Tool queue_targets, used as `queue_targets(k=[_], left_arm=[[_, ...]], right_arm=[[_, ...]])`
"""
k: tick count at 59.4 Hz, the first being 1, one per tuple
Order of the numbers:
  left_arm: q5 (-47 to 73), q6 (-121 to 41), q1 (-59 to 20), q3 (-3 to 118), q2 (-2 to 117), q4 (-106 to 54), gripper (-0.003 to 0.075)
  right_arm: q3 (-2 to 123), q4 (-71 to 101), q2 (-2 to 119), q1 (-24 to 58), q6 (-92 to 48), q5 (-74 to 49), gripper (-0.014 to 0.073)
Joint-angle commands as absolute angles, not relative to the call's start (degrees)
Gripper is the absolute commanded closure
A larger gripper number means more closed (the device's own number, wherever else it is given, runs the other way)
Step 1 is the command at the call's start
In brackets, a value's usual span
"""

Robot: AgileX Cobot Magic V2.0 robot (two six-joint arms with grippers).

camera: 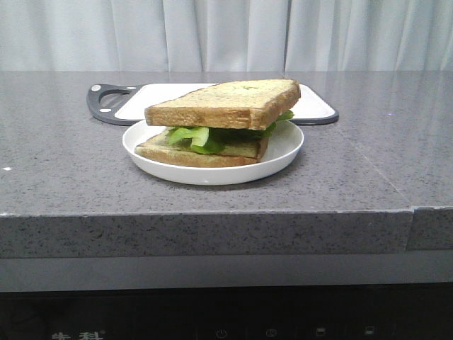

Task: Left arm grabs bread, right arm adds lettuce

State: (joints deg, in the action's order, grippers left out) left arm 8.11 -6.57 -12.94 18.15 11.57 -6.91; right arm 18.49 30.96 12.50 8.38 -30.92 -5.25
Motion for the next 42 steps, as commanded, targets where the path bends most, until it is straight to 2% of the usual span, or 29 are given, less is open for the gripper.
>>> queue_targets(k=[1, 12, 27, 42], left_arm=[[4.09, 1.65, -13.09, 18.90, 11.90, -0.36, 0.0741], [5.61, 1.04, -11.19, 14.91, 8.47, -0.49, 0.0741], [7.18, 1.04, -2.47, 6.06, -1.66, -0.49, 0.0741], [5.83, 1.04, 0.22, -0.11, -1.34, -0.82, 0.0741]], right_arm=[[20.00, 31.31, 12.89, 8.12, -31.46, -0.95, 0.0655], [20.00, 31.31, 12.89, 8.12, -31.46, -0.95, 0.0655], [20.00, 31.31, 12.89, 8.12, -31.46, -0.95, 0.0655], [20.00, 31.31, 12.89, 8.12, -31.46, -1.29, 0.0655]])
